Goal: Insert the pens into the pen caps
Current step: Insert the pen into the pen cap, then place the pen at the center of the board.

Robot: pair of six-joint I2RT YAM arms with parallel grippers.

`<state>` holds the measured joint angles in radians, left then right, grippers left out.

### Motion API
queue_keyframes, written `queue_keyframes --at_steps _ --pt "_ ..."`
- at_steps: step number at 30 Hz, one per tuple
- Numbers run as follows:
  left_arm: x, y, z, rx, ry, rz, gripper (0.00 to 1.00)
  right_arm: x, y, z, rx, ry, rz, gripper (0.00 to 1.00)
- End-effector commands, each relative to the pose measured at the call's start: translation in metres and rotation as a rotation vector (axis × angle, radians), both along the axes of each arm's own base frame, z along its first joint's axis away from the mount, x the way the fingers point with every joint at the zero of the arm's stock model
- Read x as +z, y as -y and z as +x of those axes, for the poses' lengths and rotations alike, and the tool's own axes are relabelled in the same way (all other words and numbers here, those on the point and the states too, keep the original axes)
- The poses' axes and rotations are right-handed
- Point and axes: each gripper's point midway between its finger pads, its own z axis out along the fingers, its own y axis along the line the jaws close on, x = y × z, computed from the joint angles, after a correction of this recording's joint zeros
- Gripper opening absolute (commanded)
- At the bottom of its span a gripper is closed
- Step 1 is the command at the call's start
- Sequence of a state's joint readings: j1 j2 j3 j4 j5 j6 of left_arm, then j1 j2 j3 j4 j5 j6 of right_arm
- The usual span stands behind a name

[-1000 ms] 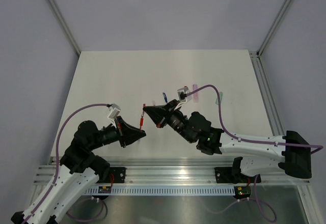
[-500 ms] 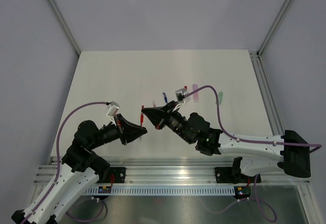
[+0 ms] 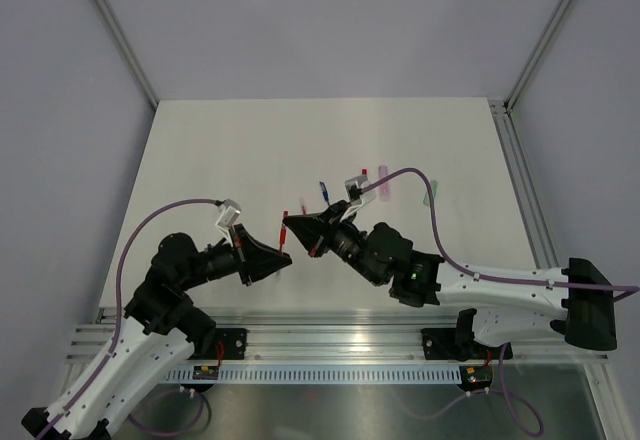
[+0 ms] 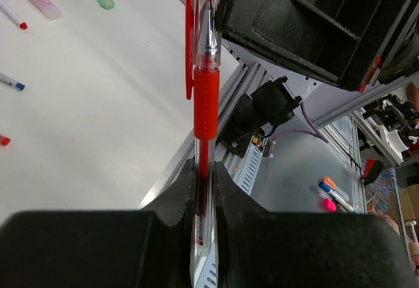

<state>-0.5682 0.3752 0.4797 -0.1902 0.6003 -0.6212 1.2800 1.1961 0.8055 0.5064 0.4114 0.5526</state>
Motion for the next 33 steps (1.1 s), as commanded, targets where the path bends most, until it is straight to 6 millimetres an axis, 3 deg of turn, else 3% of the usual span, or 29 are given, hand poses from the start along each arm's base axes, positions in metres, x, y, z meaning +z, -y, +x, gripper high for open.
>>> queue_keyframes --at_steps 1,4,8,20,24,29,30,32,33 --pt "0.046 -0.003 0.018 0.086 0.150 -0.096 0.00 -0.035 -0.013 -0.037 0.128 -0.032 -0.164 0.00" --pt "0.045 -0.002 0.018 0.081 0.157 -0.105 0.00 -0.044 -0.016 -0.043 0.147 -0.052 -0.201 0.00" --pt "0.047 -0.001 0.015 0.060 0.191 -0.139 0.00 -0.042 -0.015 -0.044 0.151 -0.052 -0.213 0.00" --pt "0.051 0.006 0.016 0.032 0.321 -0.250 0.00 -0.006 0.014 -0.041 0.125 0.036 -0.287 0.00" --pt "0.045 0.008 0.024 0.056 0.337 -0.235 0.00 -0.003 0.030 -0.041 0.108 0.039 -0.335 0.13" --pt "0.040 0.008 0.033 0.088 0.359 -0.210 0.00 0.012 0.053 -0.043 0.099 0.059 -0.369 0.47" --pt "0.038 0.009 0.033 0.088 0.357 -0.206 0.00 0.029 0.056 -0.039 0.078 0.069 -0.354 0.51" --pt "0.036 0.009 0.036 0.101 0.360 -0.198 0.00 0.036 0.058 -0.031 0.042 0.086 -0.396 0.60" --pt "0.035 0.009 0.035 0.099 0.362 -0.195 0.00 0.053 0.064 -0.022 -0.006 0.092 -0.401 0.63"
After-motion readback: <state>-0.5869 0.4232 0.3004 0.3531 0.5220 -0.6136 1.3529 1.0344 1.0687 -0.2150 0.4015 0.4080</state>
